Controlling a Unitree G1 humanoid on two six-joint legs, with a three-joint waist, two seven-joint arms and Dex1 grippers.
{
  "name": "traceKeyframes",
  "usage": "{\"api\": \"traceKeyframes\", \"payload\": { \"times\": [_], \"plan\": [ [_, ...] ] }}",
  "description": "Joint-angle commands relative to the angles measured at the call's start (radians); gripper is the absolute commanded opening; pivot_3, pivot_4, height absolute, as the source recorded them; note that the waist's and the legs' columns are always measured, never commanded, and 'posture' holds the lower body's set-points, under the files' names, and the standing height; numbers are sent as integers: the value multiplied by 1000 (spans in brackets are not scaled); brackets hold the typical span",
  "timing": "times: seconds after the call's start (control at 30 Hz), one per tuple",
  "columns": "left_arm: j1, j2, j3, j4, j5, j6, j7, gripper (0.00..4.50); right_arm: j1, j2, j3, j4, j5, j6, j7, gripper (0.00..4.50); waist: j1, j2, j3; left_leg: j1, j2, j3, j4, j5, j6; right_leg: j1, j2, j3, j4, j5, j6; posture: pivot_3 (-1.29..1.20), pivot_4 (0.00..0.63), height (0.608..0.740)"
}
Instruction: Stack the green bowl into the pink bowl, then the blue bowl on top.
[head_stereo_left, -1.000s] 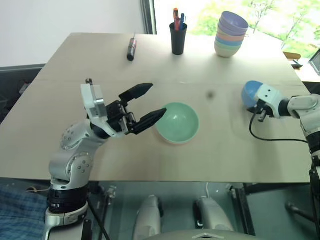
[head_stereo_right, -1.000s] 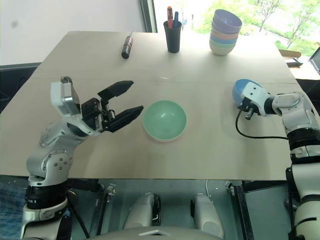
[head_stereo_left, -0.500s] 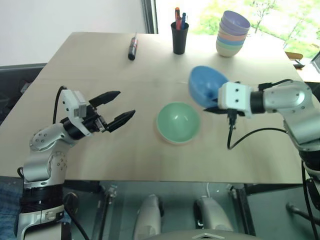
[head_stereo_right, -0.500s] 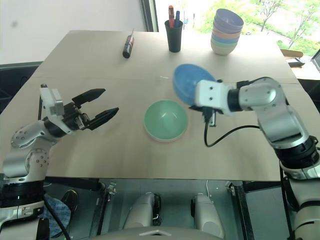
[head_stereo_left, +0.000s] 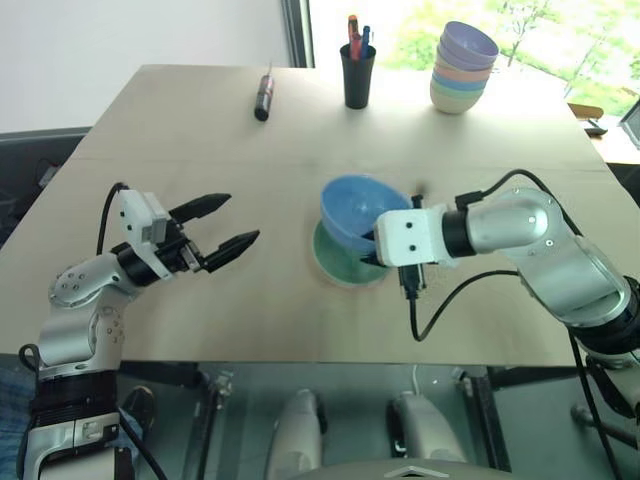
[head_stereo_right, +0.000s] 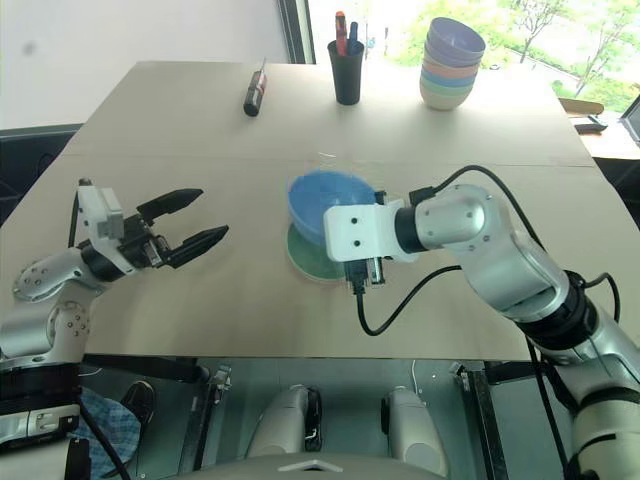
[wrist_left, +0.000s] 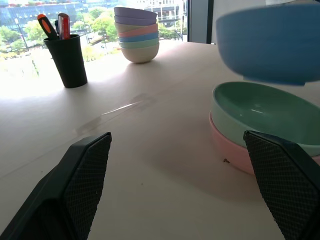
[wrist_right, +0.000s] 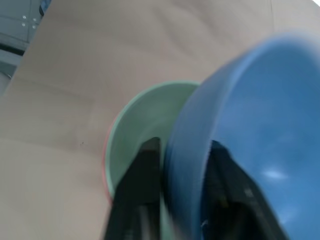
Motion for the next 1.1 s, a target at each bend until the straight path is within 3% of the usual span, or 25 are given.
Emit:
{"api": "traceKeyframes", "payload": {
  "times": [0.03,0.1,0.27,0.33,0.47,0.67,0.93,1.1],
  "plan": [
    [-10,16,27,8,1,-26,-12,4500,-35,16,-42,-29,2,29,-28,2553,1,0,0,0,0,0,0,0,0,0,0,0,0,0,0,0,150,740],
    [-15,11,22,18,1,-35,-20,4500,-37,15,-79,-46,42,100,-23,3236,0,0,0,0,0,0,0,0,0,0,0,0,0,0,0,0,150,740],
    [-27,-11,4,7,-9,-46,-27,4500,28,4,-290,-67,187,259,-42,3236,3,-1,-1,0,0,0,0,0,0,0,0,0,0,0,0,0,150,740],
    [-24,-21,-4,-14,-18,-39,-33,4500,110,-65,-419,-24,218,271,-34,3236,7,-3,-2,0,0,0,0,0,0,0,0,-1,0,0,0,0,150,740],
    [-14,-47,-12,-56,-30,-16,-11,4500,298,-159,-587,64,252,182,-38,3236,17,-4,-2,-1,-1,0,0,0,0,2,-1,-1,-3,0,0,0,150,740],
    [35,-45,-39,-135,-38,79,17,4500,505,-87,-770,196,296,-212,-61,3236,-3,-4,-2,1,0,-1,-1,0,0,2,1,0,-1,0,1,0,150,740],
    [57,-44,-31,-181,-20,101,77,4500,748,-85,-885,205,458,-297,17,3236,1,-4,-2,1,0,-2,0,0,0,3,0,0,-2,0,1,0,150,740],
    [56,-51,-5,-217,-83,147,91,4500,798,-102,-893,221,483,-331,35,3236,-2,-4,-2,3,0,-2,0,0,0,4,0,0,-1,0,1,0,150,740]
  ]
}}
